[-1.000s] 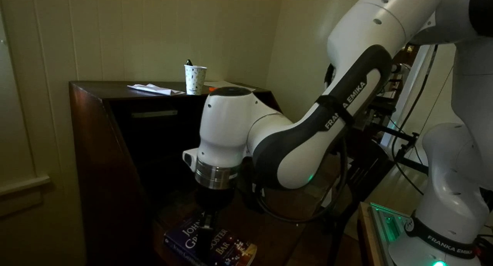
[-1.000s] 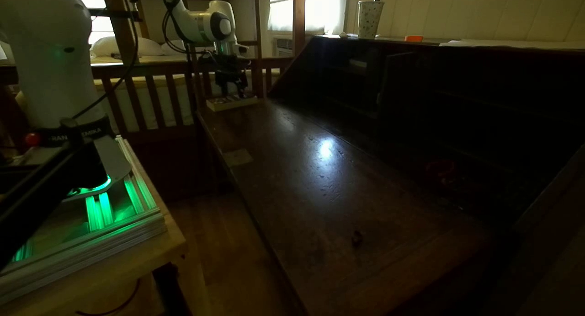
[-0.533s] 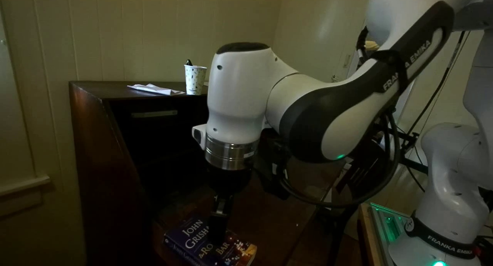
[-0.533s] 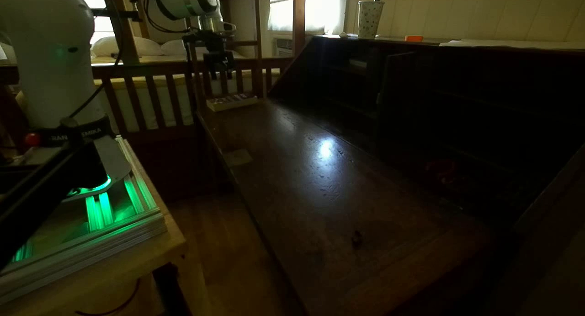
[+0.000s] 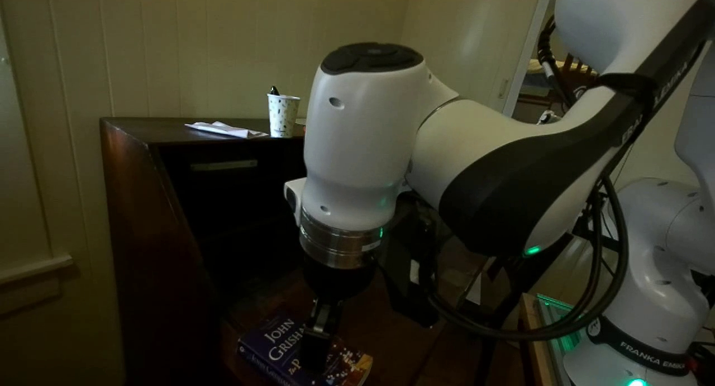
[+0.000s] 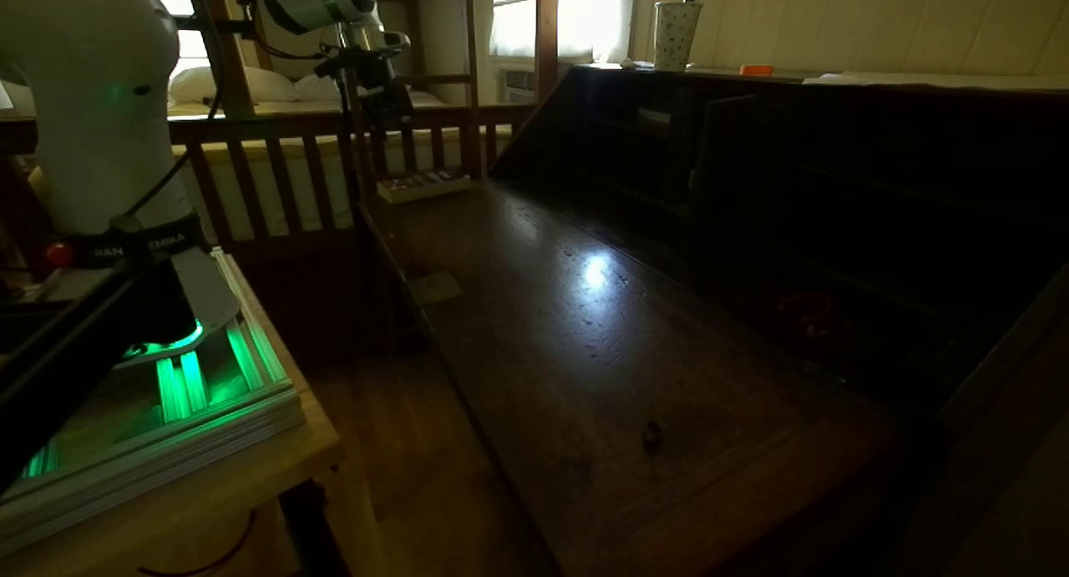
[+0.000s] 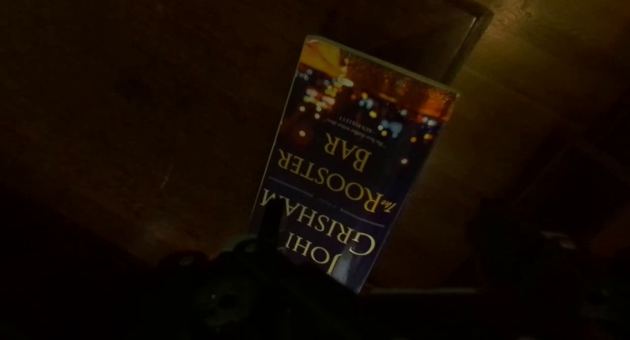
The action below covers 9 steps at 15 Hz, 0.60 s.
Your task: Move the book to the left then put it on the top shelf of the desk
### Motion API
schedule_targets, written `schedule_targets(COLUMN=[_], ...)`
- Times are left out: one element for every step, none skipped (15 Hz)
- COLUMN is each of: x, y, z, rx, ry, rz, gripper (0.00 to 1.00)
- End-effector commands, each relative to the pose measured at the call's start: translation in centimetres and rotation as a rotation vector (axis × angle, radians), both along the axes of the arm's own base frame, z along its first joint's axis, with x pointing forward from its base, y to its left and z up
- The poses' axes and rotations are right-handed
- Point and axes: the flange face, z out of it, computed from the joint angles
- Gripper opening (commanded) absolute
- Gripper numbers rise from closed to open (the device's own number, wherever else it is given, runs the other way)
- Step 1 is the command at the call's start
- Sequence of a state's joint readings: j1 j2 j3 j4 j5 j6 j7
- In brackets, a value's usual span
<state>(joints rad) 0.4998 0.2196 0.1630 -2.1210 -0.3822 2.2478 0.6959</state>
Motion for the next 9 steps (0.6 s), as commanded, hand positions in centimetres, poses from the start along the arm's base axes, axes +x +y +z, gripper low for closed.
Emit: schedule_targets(x=[0.1, 0.1, 0.1, 0.1, 0.2, 0.2, 0.1, 0.4, 0.6], y=[0.0, 0.0, 0.0, 0.0, 0.0, 0.0, 0.0, 0.3, 1.1], z=[0.1, 0.1, 0.2, 0.2, 0.2, 0.2, 0.2, 0.0, -0.1], rx=[-0.001, 0.0, 0.0, 0.0, -0.001, -0.001, -0.001, -0.012, -0.031], ry=[0.0, 0.0, 0.0, -0.001, -0.001, 0.0, 0.0, 0.009, 0.03], rz=[-0.001, -0.001, -0.001, -0.002, -0.002, -0.002, -0.002, -0.018, -0.043], gripper=[1.0, 1.0, 1.0, 1.0, 1.0, 1.0, 1.0, 1.0, 1.0])
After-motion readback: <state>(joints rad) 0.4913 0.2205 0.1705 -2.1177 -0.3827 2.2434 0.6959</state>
